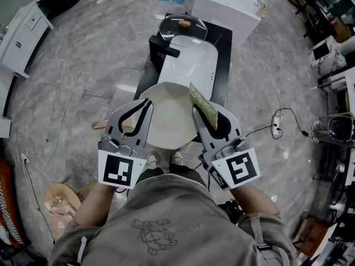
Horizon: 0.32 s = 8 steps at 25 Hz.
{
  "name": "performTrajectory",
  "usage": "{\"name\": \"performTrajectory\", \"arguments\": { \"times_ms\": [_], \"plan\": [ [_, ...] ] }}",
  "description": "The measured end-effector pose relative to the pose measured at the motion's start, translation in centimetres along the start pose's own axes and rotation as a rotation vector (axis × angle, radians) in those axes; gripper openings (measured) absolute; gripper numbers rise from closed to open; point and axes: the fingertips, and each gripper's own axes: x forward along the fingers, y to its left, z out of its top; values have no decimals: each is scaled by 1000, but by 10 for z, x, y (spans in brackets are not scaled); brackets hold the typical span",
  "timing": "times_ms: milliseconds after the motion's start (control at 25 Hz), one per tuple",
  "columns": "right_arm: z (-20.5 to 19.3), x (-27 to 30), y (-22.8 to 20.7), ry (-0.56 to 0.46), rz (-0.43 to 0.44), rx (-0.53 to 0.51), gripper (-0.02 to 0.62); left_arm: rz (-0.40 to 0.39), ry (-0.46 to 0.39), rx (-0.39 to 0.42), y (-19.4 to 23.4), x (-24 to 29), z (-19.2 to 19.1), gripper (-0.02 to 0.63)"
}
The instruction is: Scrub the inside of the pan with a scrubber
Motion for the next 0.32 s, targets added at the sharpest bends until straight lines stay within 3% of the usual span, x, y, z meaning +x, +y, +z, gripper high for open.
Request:
{"name": "performTrajectory", "arguments": {
  "times_ms": [320],
  "plan": [
    [-4, 0, 3, 2, 4, 5, 73, -1, 11, -10, 0, -1, -6, 29]
  ]
}}
